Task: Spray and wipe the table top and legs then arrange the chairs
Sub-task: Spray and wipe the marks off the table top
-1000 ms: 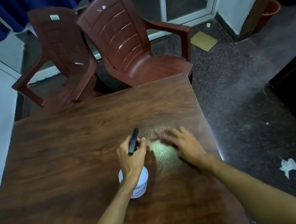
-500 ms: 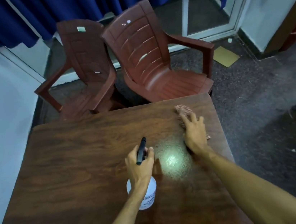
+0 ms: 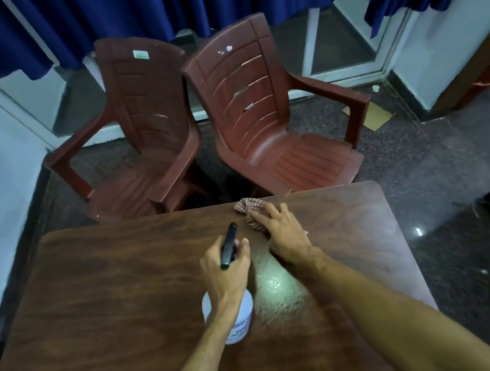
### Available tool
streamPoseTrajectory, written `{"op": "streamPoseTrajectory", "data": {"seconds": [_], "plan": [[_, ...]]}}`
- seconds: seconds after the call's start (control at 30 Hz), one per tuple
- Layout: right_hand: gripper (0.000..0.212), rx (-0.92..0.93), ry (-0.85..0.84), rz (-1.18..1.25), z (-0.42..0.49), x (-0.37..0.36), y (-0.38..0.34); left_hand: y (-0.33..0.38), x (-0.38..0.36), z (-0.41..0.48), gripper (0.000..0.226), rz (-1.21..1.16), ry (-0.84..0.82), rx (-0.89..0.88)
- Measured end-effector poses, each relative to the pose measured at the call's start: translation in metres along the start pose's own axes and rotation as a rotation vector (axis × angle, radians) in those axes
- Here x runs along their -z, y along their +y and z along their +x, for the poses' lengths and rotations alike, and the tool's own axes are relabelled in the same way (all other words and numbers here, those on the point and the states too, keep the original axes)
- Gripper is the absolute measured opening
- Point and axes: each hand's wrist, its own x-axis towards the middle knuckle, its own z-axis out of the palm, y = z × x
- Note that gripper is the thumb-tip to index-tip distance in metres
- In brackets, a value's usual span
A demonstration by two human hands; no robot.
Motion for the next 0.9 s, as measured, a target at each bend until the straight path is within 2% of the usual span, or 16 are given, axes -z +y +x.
{"op": "streamPoseTrajectory", "data": {"seconds": [0.07, 0.2, 0.23, 0.4, 0.5, 0.57, 0.7, 0.83, 0.9], "plan": [[0.095, -0.071, 0.052, -0.010, 0.000, 0.008, 0.037, 0.003, -0.007, 0.007, 0.025, -0.022, -0.037, 0.002], [0.084, -0.534, 0.167, -0.008, -0.027, 0.045, 0.149, 0.013, -0.028, 0.009, 0.025, -0.071, -0.085, -0.050], [0.082, -0.575, 0.167, -0.007, -0.035, 0.050, 0.158, 0.016, -0.033, 0.007, 0.024, -0.079, -0.095, -0.056], [0.089, -0.381, 0.078, -0.049, -0.056, 0.055, 0.176, 0.036, -0.062, -0.017, 0.023, -0.069, -0.170, -0.100], [0.087, -0.501, 0.089, 0.043, -0.061, 0.066, 0.197, 0.045, -0.078, -0.035, 0.024, -0.073, -0.210, -0.108], [0.090, -0.530, 0.121, 0.037, -0.088, 0.058, 0.185, 0.047, -0.088, -0.050, 0.025, -0.069, -0.216, -0.100], [0.088, -0.410, 0.113, 0.067, -0.161, 0.044, 0.165, 0.052, -0.100, -0.089, 0.024, -0.035, -0.215, -0.057], [0.075, -0.361, 0.091, 0.109, -0.131, 0.068, 0.195, 0.055, -0.105, -0.128, 0.024, -0.028, -0.158, -0.034], [0.075, -0.360, 0.050, 0.106, -0.131, 0.075, 0.198, 0.054, -0.104, -0.151, 0.023, -0.011, -0.142, -0.014]]}}
